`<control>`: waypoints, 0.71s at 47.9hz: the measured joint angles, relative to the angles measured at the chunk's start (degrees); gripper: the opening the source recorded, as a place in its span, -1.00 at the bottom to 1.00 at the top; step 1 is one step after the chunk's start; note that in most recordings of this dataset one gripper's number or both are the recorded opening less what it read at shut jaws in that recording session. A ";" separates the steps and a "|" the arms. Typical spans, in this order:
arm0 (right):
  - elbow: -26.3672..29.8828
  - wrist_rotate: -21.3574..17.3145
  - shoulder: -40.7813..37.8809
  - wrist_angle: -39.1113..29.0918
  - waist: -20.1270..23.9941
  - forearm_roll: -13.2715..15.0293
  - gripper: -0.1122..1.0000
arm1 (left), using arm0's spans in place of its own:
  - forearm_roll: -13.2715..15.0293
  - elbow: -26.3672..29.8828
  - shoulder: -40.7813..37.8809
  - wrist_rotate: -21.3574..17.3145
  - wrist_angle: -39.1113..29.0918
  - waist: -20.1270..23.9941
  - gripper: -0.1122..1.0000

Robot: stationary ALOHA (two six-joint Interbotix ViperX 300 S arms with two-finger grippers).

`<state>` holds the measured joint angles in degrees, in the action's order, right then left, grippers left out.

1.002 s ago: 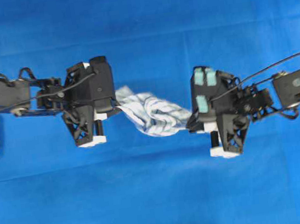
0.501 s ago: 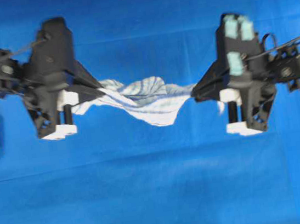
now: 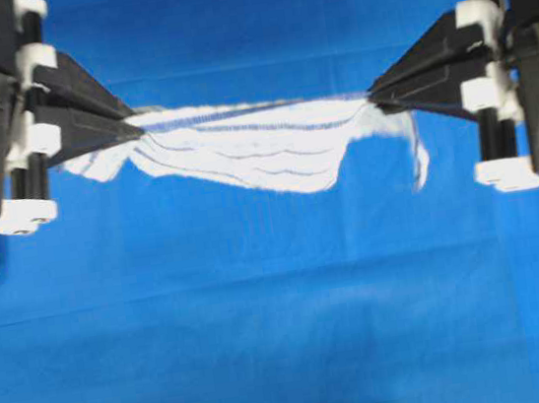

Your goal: Lift the towel with both arms.

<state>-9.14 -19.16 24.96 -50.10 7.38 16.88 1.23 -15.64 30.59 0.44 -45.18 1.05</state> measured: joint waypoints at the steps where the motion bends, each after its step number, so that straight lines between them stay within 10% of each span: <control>1: 0.44 0.18 0.00 -0.35 0.00 0.09 -0.78 | 0.00 0.44 0.18 0.00 -0.26 0.00 -0.75; 34: 3.08 3.16 -0.09 -1.85 0.00 0.09 -0.77 | -0.35 2.29 2.29 -0.53 1.93 0.53 -0.67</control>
<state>-6.06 -16.00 24.87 -51.94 7.38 16.96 0.88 -13.36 32.87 -0.09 -43.24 1.58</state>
